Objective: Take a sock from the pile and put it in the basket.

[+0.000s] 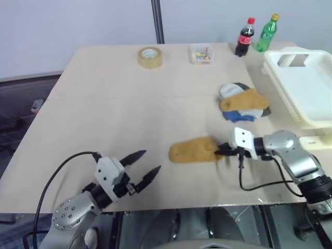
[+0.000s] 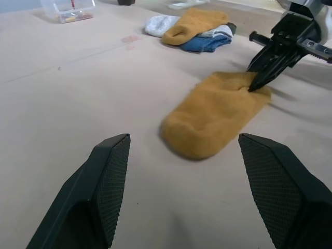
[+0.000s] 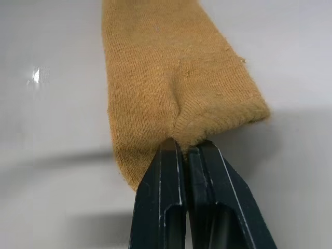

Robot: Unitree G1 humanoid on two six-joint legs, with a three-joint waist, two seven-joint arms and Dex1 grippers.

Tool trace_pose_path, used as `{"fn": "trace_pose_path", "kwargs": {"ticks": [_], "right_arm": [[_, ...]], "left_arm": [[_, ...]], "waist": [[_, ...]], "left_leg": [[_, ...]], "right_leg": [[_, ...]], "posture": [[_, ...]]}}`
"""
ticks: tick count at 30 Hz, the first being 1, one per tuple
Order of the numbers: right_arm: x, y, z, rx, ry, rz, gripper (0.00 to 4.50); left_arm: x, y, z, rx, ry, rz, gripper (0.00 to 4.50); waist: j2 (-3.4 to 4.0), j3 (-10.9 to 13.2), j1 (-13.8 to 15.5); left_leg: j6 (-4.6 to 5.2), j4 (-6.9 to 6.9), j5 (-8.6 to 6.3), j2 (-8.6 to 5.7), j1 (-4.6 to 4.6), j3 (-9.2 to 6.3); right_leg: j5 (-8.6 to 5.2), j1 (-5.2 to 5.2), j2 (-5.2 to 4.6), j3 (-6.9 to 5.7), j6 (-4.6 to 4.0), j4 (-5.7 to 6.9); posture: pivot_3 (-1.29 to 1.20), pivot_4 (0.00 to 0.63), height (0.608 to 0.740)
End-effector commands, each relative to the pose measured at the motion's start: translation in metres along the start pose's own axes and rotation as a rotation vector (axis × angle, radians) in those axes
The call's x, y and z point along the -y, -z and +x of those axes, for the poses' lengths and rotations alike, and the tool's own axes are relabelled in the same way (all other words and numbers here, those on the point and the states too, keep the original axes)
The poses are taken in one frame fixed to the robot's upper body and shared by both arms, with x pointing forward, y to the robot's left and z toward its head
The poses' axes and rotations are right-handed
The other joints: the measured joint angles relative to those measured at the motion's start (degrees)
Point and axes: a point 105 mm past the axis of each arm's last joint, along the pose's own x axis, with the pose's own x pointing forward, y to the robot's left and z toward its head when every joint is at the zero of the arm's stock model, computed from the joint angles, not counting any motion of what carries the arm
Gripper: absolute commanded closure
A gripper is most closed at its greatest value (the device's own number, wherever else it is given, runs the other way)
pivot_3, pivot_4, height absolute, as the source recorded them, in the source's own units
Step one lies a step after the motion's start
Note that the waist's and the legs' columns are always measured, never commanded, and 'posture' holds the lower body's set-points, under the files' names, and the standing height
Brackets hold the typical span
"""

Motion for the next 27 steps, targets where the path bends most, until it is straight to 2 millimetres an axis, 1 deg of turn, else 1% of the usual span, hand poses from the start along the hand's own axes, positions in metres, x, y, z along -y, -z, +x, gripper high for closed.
{"fn": "trace_pose_path", "kwargs": {"ticks": [1, 2, 4, 5, 7, 8, 9, 10, 12, 15, 18, 19, 20, 21, 22, 25, 27], "right_arm": [[-0.003, -0.009, 0.014, 0.018, -0.033, -0.029, 4.48], [-0.003, -0.010, 0.014, 0.015, -0.037, -0.012, 4.48], [-0.007, -0.011, 0.012, -0.004, -0.074, 0.030, 3.82], [-0.006, -0.012, 0.010, -0.015, -0.070, 0.026, 3.68], [0.002, -0.014, 0.003, -0.050, -0.017, -0.020, 2.75], [0.003, -0.016, -0.002, -0.055, -0.016, -0.028, 2.22], [0.001, -0.020, -0.006, -0.046, -0.030, -0.029, 1.83], [0.002, -0.024, -0.012, -0.034, -0.032, -0.025, 1.83], [0.011, -0.029, -0.024, -0.035, -0.005, -0.036, 1.83], [0.026, -0.028, -0.037, -0.082, 0.031, -0.054, 1.83], [0.050, -0.040, -0.042, -0.025, 0.121, -0.014, 1.83], [0.060, -0.040, -0.042, -0.025, 0.168, 0.005, 1.83], [0.071, -0.037, -0.042, -0.041, 0.223, 0.007, 1.83], [0.087, -0.030, -0.043, -0.074, 0.302, 0.018, 1.83], [0.098, -0.024, -0.043, -0.108, 0.354, 0.028, 1.83], [0.123, -0.007, -0.042, -0.184, 0.463, 0.057, 1.83], [0.136, -0.006, -0.042, -0.186, 0.528, 0.067, 1.83]], "left_arm": [[0.002, -0.003, 0.000, 0.012, 0.007, 0.023, 0.91], [0.001, -0.003, 0.000, 0.013, 0.004, 0.023, 0.91], [0.002, -0.003, -0.001, 0.013, 0.001, 0.022, 0.91], [0.002, -0.003, -0.001, 0.012, 0.000, 0.021, 0.91], [0.002, -0.003, -0.001, 0.012, -0.002, 0.020, 0.91], [0.002, -0.003, -0.001, 0.013, -0.003, 0.020, 0.91], [0.001, -0.004, -0.001, 0.015, -0.004, 0.020, 0.91], [0.001, -0.004, -0.001, 0.015, -0.005, 0.020, 0.91], [0.000, -0.004, -0.001, 0.017, -0.005, 0.020, 0.91], [0.001, -0.003, 0.001, 0.020, 0.002, 0.015, 0.91], [0.002, -0.003, 0.003, 0.023, 0.004, 0.014, 0.91], [0.001, -0.003, 0.003, 0.024, 0.004, 0.015, 0.91], [0.001, -0.003, 0.003, 0.024, 0.004, 0.016, 0.91], [0.001, -0.003, 0.003, 0.025, 0.004, 0.018, 0.91], [0.000, -0.003, 0.003, 0.025, 0.004, 0.019, 0.91], [0.000, -0.003, 0.003, 0.021, 0.003, 0.024, 0.91], [-0.001, -0.003, 0.003, 0.021, -0.001, 0.028, 0.91]], "waist": [[0.00, 0.0, 0.1], [0.00, 0.0, 0.1], [0.00, 0.0, 0.2], [0.00, 0.0, 0.2], [0.00, 0.0, 0.3], [0.00, 0.0, 0.4], [0.00, 0.0, 0.5], [0.00, 0.0, 0.6], [0.00, 0.0, 0.6], [0.00, 0.0, 0.5], [0.00, 0.0, 0.3], [0.00, 0.0, 0.1], [-0.01, 0.0, 0.0], [-0.01, 0.0, 0.1], [-0.01, 0.0, 0.1], [-0.04, 0.0, 0.3], [-0.04, 0.0, 0.2]], "left_leg": [[0.00, 0.00, 0.00, 0.00, 0.00, 0.00], [0.00, 0.00, 0.00, 0.00, -0.01, -0.01], [0.00, 0.00, 0.00, -0.01, -0.01, -0.01], [0.00, 0.00, 0.00, -0.01, -0.01, -0.01], [0.02, 0.00, -0.01, -0.01, -0.03, -0.02], [0.02, 0.00, -0.02, -0.01, -0.05, -0.03], [0.02, 0.00, -0.02, -0.01, -0.05, -0.03], [0.04, 0.00, -0.03, -0.01, -0.07, -0.02], [0.13, 0.00, -0.08, -0.02, -0.08, -0.03], [0.14, 0.01, -0.09, -0.01, -0.07, -0.01], [0.14, 0.00, -0.08, 0.00, -0.08, -0.02], [0.14, -0.01, -0.08, -0.01, -0.08, -0.01], [0.13, -0.01, -0.08, 0.00, -0.07, -0.01], [0.13, -0.01, -0.08, -0.01, -0.07, 0.00], [0.12, -0.01, -0.07, -0.01, -0.09, -0.02], [-0.05, -0.01, 0.03, -0.04, -0.10, -0.01], [-0.07, -0.03, 0.04, -0.05, -0.16, -0.02]], "right_leg": [[0.00, 0.00, 0.00, 0.00, 0.00, 0.00], [0.00, 0.00, 0.00, -0.01, 0.00, 0.00], [0.00, 0.00, -0.01, -0.01, 0.00, 0.00], [0.00, 0.00, -0.01, -0.01, 0.00, 0.00], [0.00, -0.01, -0.01, -0.03, 0.00, -0.01], [0.00, -0.02, -0.02, -0.03, 0.00, -0.01], [0.00, -0.03, -0.02, -0.03, 0.00, -0.02], [0.00, -0.03, -0.03, -0.04, 0.00, -0.02], [0.00, -0.02, -0.03, -0.05, 0.00, -0.04], [0.00, -0.02, -0.03, -0.04, 0.00, -0.03], [0.00, -0.02, -0.02, -0.05, 0.00, -0.03], [0.00, -0.02, -0.02, -0.03, 0.00, -0.03], [0.00, -0.02, -0.01, -0.02, 0.00, -0.03], [0.00, -0.02, -0.01, -0.01, -0.01, -0.01], [0.00, -0.03, -0.02, -0.03, -0.01, -0.01], [0.00, -0.06, -0.04, -0.03, -0.01, -0.03], [0.00, -0.11, -0.04, -0.05, -0.02, -0.05]], "posture": [[0.00, 0.150, 0.739], [0.00, 0.150, 0.739], [0.00, 0.150, 0.739], [0.00, 0.150, 0.739], [0.00, 0.150, 0.739], [0.00, 0.150, 0.739], [0.00, 0.150, 0.739], [0.00, 0.150, 0.739], [0.00, 0.150, 0.739], [0.00, 0.150, 0.739], [0.00, 0.150, 0.739], [0.00, 0.150, 0.739], [0.00, 0.150, 0.739], [0.00, 0.150, 0.739], [0.00, 0.150, 0.739], [0.00, 0.150, 0.739], [0.00, 0.150, 0.739]]}}
